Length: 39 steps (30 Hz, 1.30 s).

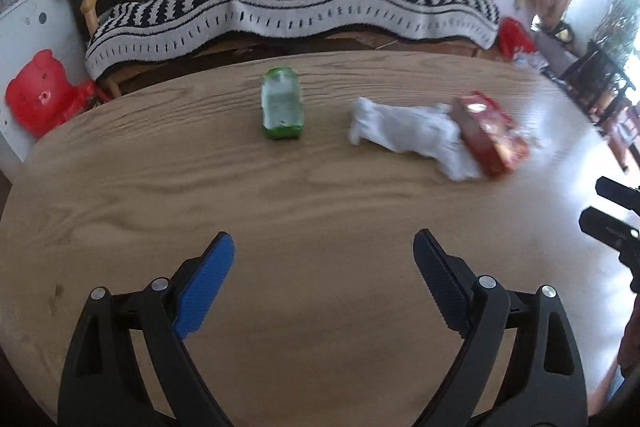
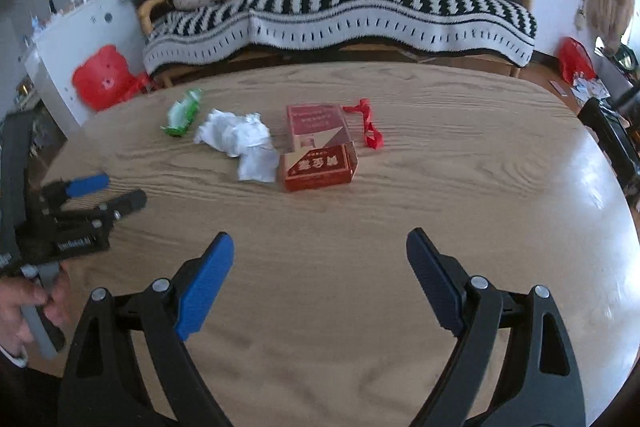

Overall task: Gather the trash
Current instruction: 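Move both open tools back over the table toward the remaining trash, then grasp the clear green plastic tray with left tool while right tool grasps the red cigarette box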

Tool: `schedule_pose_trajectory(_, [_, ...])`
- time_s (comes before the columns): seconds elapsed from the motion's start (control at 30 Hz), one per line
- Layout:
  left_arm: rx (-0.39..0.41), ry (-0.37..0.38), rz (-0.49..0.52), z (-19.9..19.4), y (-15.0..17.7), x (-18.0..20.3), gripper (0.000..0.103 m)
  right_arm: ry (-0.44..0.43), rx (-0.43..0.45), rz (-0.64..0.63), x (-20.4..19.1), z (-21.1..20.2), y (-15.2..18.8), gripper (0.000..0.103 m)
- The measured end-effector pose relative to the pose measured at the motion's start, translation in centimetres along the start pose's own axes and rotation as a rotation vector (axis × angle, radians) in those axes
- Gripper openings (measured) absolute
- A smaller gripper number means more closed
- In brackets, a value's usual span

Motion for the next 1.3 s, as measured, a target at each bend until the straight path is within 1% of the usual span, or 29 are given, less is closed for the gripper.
schedule_pose_trajectory(0.07, [-0.015, -0.006, -0.013, 1.5, -1.1, -0.3, 0.088, -0.013, -0.031, 0.005, 0.6, 2.6, -0.7, 0.085])
schedule_pose_trajectory(0.13, [-0.033, -0.011, -0.025, 3.3, -2.5, -0.8, 0.088, -0.023, -0.047, 0.009, 1.0, 4.2, -0.9, 0.085])
schedule_pose_trajectory(0.2, [-0.03, -0.033, -0.008, 4.6, -3.6, -0.8, 0.088, -0.022, -0.057, 0.001, 1.4, 6.0, -1.7, 0.085])
schedule_pose_trajectory(0.3, [-0.027, -0.045, 0.014, 6.4, -5.0, -0.6, 0.088, -0.024, -0.056, -0.011, 1.5, 7.4, -2.7, 0.085])
schedule_pose_trajectory(0.4, [-0.015, -0.034, -0.005, 7.7, -6.0, -0.8, 0.091, -0.021, -0.055, -0.024, 1.8, 8.5, -3.6, 0.085])
schedule_pose_trajectory(0.47, [-0.001, -0.038, -0.011, 8.2, -6.6, -0.8, 0.092, -0.026, -0.059, -0.032, 1.8, 9.2, -4.0, 0.085])
schedule_pose_trajectory(0.53, [0.006, -0.042, -0.018, 8.8, -7.4, -0.8, 0.092, -0.011, -0.056, -0.049, 1.7, 9.6, -4.3, 0.085])
schedule_pose_trajectory(0.6, [0.006, -0.043, -0.021, 9.2, -7.9, -0.6, 0.092, -0.005, -0.051, -0.061, 1.6, 9.8, -4.6, 0.08])
schedule_pose_trajectory(0.63, [0.006, -0.04, -0.019, 9.4, -8.2, -0.5, 0.092, -0.004, -0.048, -0.066, 1.6, 9.9, -4.7, 0.075])
schedule_pose_trajectory(0.67, [0.006, -0.039, -0.019, 9.5, -8.3, -0.5, 0.092, 0.0, -0.049, -0.075, 1.5, 9.9, -4.8, 0.067])
schedule_pose_trajectory(0.7, [0.007, -0.039, -0.016, 9.6, -8.4, -0.5, 0.091, 0.004, -0.05, -0.084, 1.4, 9.9, -5.0, 0.061])
schedule_pose_trajectory(0.73, [0.01, -0.04, -0.015, 9.7, -8.5, -0.5, 0.088, 0.007, -0.052, -0.092, 1.3, 9.9, -5.0, 0.059])
schedule_pose_trajectory(0.77, [0.02, -0.039, -0.013, 9.5, -8.6, -0.4, 0.076, 0.002, -0.054, -0.092, 1.2, 9.8, -5.0, 0.058])
schedule_pose_trajectory(0.8, [0.031, -0.041, -0.011, 9.3, -8.6, -0.4, 0.067, 0.002, -0.054, -0.09, 1.1, 9.7, -4.9, 0.058])
schedule_pose_trajectory(0.87, [0.037, -0.046, -0.019, 8.9, -8.6, -0.5, 0.033, 0.003, -0.053, -0.077, 1.1, 9.3, -4.5, 0.057])
schedule_pose_trajectory(0.97, [0.021, -0.04, -0.044, 8.1, -8.1, -0.7, 0.032, 0.015, -0.042, -0.065, 1.0, 7.7, -3.8, 0.057])
schedule_pose_trajectory(1.07, [0.021, -0.062, -0.045, 6.8, -7.3, -0.7, 0.032, 0.019, -0.016, -0.05, 1.0, 4.8, -3.1, 0.057])
schedule_pose_trajectory(1.1, [0.014, -0.061, -0.04, 5.8, -6.8, -0.5, 0.032, 0.019, -0.005, -0.043, 1.0, 3.5, -2.8, 0.057])
schedule_pose_trajectory(1.17, [0.027, -0.064, -0.022, 4.1, -6.1, -0.1, 0.032, 0.021, 0.015, -0.036, 0.9, 0.9, -2.0, 0.057])
schedule_pose_trajectory(1.2, [0.039, -0.058, -0.014, 2.3, -5.5, 0.2, 0.032, 0.024, 0.021, -0.033, 0.7, -0.2, -1.6, 0.057])
schedule_pose_trajectory(1.3, [0.052, -0.009, -0.032, -1.8, -3.3, 0.4, 0.032, 0.027, 0.041, -0.013, 0.2, -4.7, 0.6, 0.057])
Point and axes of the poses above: each gripper's, at about its wrist camera, not at the fingertips, and z roughly the way its jaws point, x to its right, y to its underside, the point moved 3 cm from there along z, roughly the way its jaws point, and after that the axes turned 14 degrees about -z, right-handed, at the moved point
